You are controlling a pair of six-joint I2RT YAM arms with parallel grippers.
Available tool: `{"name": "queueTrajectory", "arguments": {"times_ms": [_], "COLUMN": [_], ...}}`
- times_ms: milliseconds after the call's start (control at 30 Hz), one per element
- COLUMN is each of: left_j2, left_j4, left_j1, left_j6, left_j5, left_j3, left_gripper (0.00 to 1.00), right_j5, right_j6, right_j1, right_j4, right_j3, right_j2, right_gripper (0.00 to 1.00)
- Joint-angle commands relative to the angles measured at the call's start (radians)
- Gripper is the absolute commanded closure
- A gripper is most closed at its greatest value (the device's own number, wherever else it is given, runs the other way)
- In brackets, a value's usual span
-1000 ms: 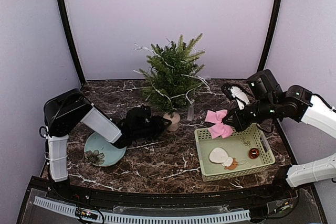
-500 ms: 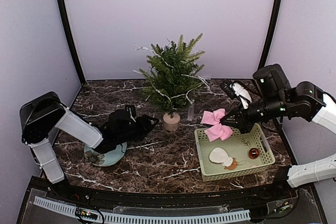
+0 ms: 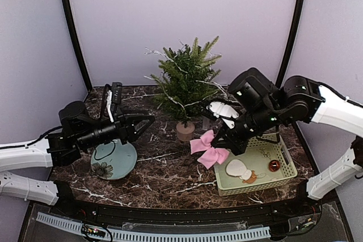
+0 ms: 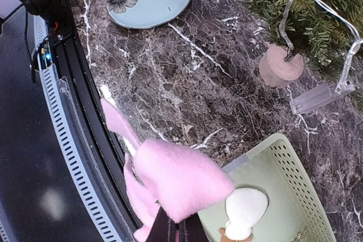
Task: Decorate the small christmas tree
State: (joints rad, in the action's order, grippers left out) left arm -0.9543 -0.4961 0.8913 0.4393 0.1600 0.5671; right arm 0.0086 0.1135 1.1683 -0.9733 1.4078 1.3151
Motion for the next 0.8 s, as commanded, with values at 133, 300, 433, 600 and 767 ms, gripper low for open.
{"name": "queueTrajectory", "arguments": {"times_ms": [133, 300, 433, 600, 767], "left_j2": [-0.123, -0.227, -0.274, -0.309, -0.322], "left_j4": [0.2, 0.094, 0.065, 0.049, 0.043], "left_j1": [0.2, 0.244, 0.26, 0.261, 0.261], "left_j6": [-0.23, -0.188, -0.177, -0.171, -0.166], "left_j5": [0.148, 0.129, 0.103, 0.089, 0.055], "left_j3": [0.134, 0.181, 0.212, 0.234, 0.233], "left_gripper": [0.36, 0.36, 0.37, 0.41, 0.51], "right_j5": [0.05, 0.032, 0.041, 0.043, 0.034], "right_j6": [-0.008, -0.03, -0.056, -0.08, -0.097], "right_j1": [0.024, 0.043, 0.053, 0.069, 0.081], "right_j4": [-0.025, -0.009, -0.018, -0.029, -0.026], "right_j3": [0.126, 0.128, 0.146, 0.169, 0.18], "right_j2": [0.072, 0.099, 0.129, 0.154, 0.16], "right_gripper": [1.0, 1.0, 1.0, 1.0, 1.0]}}
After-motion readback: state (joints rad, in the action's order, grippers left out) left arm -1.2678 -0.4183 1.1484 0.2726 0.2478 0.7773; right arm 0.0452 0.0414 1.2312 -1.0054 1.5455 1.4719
